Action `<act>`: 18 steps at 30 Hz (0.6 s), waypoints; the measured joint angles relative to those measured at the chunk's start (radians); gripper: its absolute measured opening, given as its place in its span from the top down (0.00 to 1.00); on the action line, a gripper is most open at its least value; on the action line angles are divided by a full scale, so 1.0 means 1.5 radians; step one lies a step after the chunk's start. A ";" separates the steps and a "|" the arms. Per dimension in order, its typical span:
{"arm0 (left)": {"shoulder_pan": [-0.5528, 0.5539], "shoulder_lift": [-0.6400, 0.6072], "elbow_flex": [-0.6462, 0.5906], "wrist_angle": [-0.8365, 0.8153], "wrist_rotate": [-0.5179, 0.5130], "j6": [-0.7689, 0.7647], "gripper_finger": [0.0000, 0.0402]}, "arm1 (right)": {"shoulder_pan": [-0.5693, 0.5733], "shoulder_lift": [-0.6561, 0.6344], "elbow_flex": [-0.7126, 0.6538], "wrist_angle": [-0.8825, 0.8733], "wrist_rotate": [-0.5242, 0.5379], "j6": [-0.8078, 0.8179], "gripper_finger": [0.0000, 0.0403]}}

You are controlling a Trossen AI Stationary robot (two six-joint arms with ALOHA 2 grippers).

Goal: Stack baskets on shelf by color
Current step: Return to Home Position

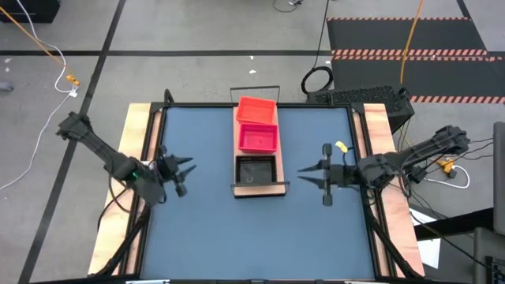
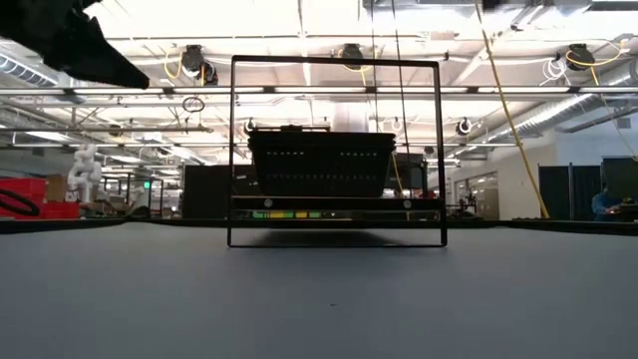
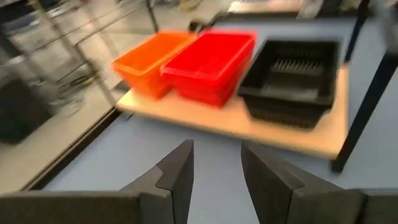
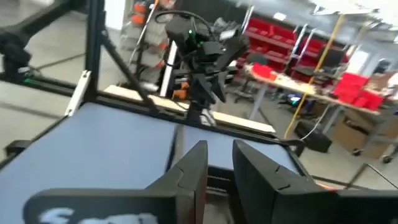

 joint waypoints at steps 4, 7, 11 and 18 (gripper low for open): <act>0.043 -0.156 -0.098 0.187 0.072 0.203 0.66 | -0.040 -0.082 -0.136 0.128 -0.005 -0.014 0.83; 0.076 -0.239 -0.159 0.331 0.150 0.363 0.66 | -0.084 -0.122 -0.241 0.269 -0.081 0.000 0.84; 0.125 -0.309 -0.205 0.404 0.207 0.468 0.66 | -0.163 -0.119 -0.363 0.447 -0.195 0.086 0.88; 0.228 -0.373 -0.240 0.400 0.208 0.506 0.66 | -0.298 -0.114 -0.377 0.454 -0.326 0.152 0.99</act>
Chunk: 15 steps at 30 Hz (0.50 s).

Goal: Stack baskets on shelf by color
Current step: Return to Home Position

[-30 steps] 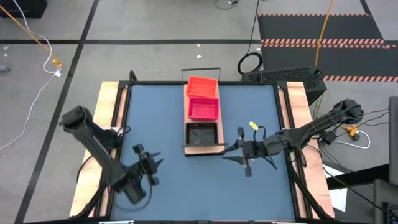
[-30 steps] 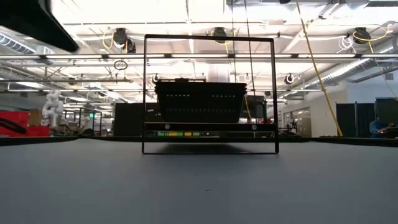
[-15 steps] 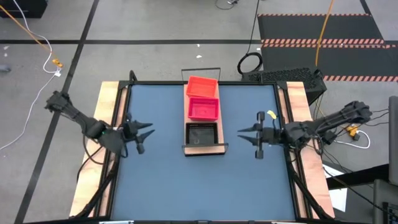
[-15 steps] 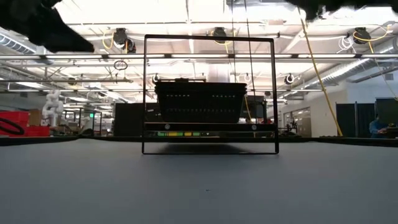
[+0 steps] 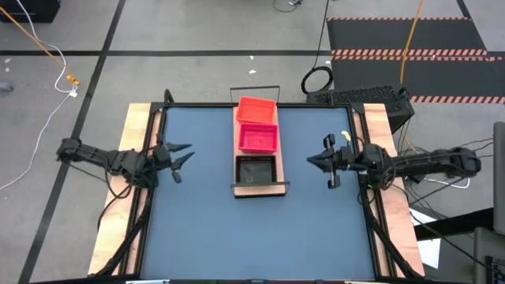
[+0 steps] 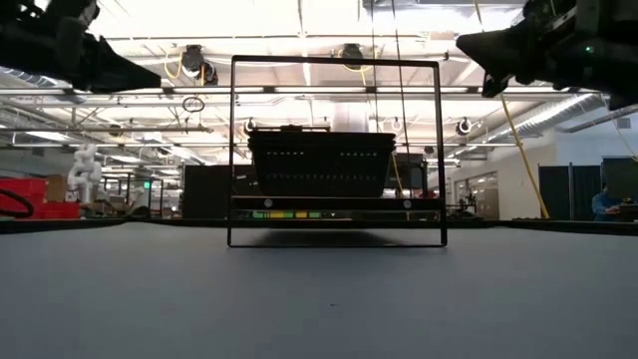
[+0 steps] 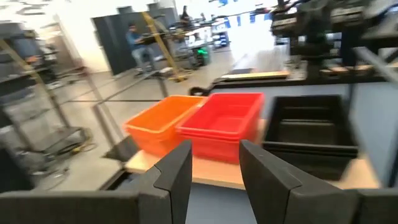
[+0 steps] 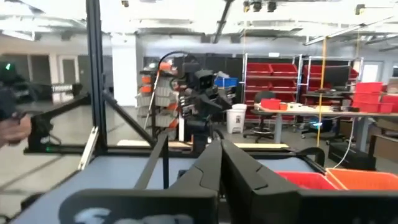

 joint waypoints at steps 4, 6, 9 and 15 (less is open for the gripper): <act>0.058 -0.023 0.000 -0.026 0.021 0.004 0.66 | -0.064 -0.013 0.025 -0.054 -0.075 -0.009 0.99; 0.078 -0.037 0.020 -0.076 0.035 -0.026 0.66 | -0.083 -0.029 0.033 -0.093 -0.106 -0.001 1.00; 0.086 -0.062 0.066 -0.164 0.047 -0.097 0.66 | -0.093 -0.064 0.037 -0.159 -0.130 0.026 1.00; 0.078 -0.126 0.088 -0.191 0.082 -0.105 0.66 | -0.081 -0.171 0.037 -0.266 -0.131 0.023 1.00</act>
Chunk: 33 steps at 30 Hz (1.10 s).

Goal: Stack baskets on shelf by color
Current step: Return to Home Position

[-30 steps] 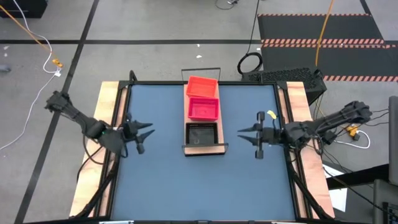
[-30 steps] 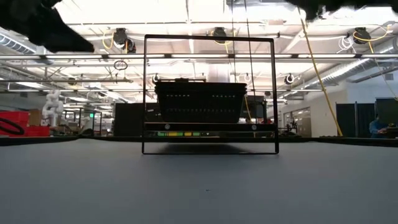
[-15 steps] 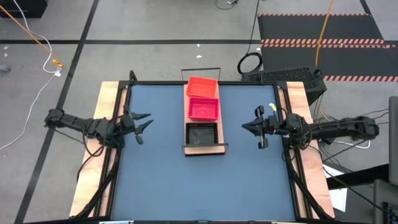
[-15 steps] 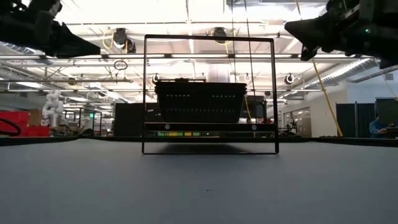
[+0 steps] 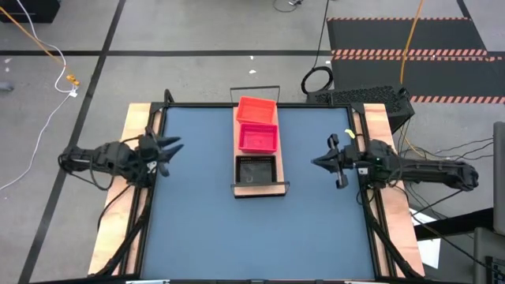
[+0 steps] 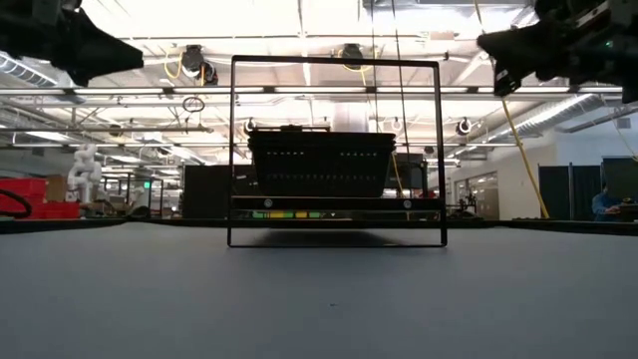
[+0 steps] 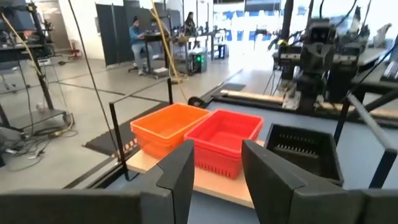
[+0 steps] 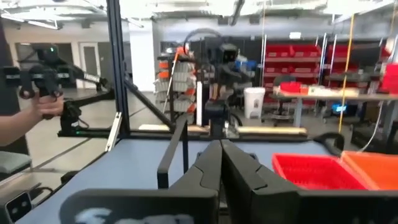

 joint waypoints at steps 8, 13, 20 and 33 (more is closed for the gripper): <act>0.000 -0.025 -0.091 0.143 0.004 0.040 0.66 | -0.003 -0.134 0.000 -0.111 0.001 -0.016 1.00; 0.009 -0.025 -0.170 0.290 0.073 0.096 0.66 | -0.003 -0.166 0.001 -0.135 0.024 -0.018 1.00; 0.056 -0.024 -0.206 0.244 0.150 0.075 0.66 | -0.003 -0.168 0.001 -0.201 0.091 -0.050 1.00; 0.086 -0.001 -0.205 0.225 0.294 0.046 0.66 | -0.003 -0.194 -0.019 -0.239 -0.017 0.013 1.00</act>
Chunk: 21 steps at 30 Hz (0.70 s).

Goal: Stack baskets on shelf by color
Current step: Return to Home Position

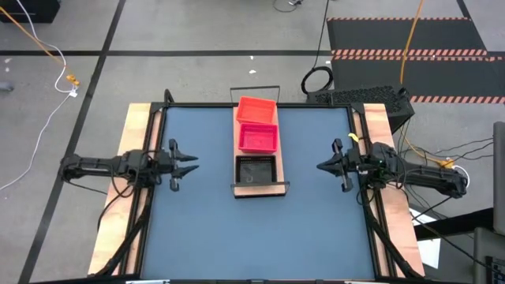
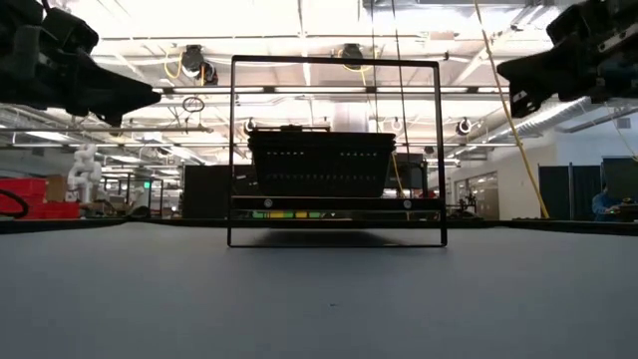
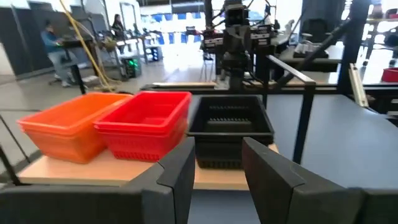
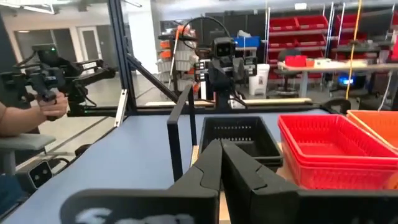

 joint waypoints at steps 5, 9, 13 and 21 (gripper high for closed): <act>0.000 0.023 0.000 -0.001 0.008 -0.013 0.66 | 0.000 -0.018 -0.066 0.115 0.000 -0.010 1.00; 0.000 0.031 -0.011 0.027 -0.004 -0.039 0.75 | 0.000 -0.020 -0.070 0.120 -0.015 0.006 0.97; 0.000 0.039 -0.011 0.026 0.005 -0.054 0.96 | 0.000 -0.014 -0.071 0.070 -0.001 0.031 0.95; 0.000 0.053 -0.011 0.024 0.008 -0.079 0.98 | 0.000 0.012 -0.072 0.027 0.070 -0.009 0.99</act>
